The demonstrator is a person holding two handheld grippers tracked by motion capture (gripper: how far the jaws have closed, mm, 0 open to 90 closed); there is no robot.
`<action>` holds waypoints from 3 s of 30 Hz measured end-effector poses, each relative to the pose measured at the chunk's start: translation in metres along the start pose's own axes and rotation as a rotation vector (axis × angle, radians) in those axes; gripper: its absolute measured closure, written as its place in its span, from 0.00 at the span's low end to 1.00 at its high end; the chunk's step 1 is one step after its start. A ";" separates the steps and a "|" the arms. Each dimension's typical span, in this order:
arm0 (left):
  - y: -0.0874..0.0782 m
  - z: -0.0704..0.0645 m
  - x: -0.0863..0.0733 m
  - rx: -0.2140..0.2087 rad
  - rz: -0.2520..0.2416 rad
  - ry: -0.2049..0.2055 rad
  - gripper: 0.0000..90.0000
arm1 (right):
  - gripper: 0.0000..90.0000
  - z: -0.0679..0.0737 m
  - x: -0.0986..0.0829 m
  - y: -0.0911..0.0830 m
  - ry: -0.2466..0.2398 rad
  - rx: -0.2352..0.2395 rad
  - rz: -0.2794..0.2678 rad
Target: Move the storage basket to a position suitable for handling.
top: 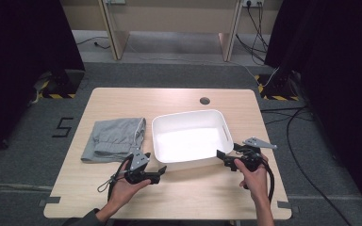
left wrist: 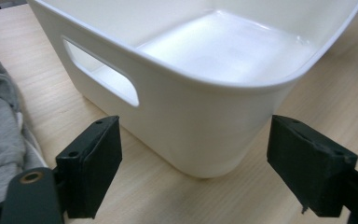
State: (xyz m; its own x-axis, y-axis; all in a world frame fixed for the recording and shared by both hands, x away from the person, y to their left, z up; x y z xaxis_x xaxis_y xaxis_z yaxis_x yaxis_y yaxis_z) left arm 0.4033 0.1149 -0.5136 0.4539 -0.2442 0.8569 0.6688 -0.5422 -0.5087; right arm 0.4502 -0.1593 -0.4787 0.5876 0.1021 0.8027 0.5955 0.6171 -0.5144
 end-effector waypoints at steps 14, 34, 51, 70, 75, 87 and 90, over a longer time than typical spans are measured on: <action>0.009 0.012 0.003 0.004 0.007 -0.027 0.29 | 0.13 0.012 -0.011 0.011 -0.141 -0.003 0.081; 0.005 0.025 0.015 -0.049 -0.001 -0.066 0.27 | 0.24 0.008 -0.004 0.013 -0.122 -0.072 0.025; -0.030 0.145 0.017 0.237 0.027 -0.102 0.31 | 0.24 0.019 -0.069 -0.015 -0.160 -0.096 0.165; -0.020 0.165 -0.038 0.300 0.156 -0.127 0.38 | 0.24 0.027 -0.081 -0.011 -0.218 -0.070 0.206; -0.045 0.134 -0.054 0.257 0.149 -0.117 0.38 | 0.24 0.027 -0.085 -0.012 -0.213 -0.073 0.214; -0.085 0.069 -0.078 0.184 0.171 -0.070 0.38 | 0.24 0.031 -0.088 -0.009 -0.221 -0.058 0.228; -0.094 0.048 -0.082 0.158 0.194 -0.030 0.40 | 0.24 0.031 -0.089 -0.009 -0.223 -0.056 0.230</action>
State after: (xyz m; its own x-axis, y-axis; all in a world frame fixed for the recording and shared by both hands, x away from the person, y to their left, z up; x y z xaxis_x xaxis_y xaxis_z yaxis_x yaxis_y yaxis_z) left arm 0.3316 0.2246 -0.5405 0.5983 -0.3064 0.7404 0.6502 -0.3543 -0.6720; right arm 0.3759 -0.1496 -0.5361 0.5797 0.4057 0.7067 0.4939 0.5148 -0.7007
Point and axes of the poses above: each handheld gripper's, and its own axes: y roughly forward along the jaws, x roughly out of its top, z roughly to its left, the point moved 9 cm from there along y, roughly forward along the jaws
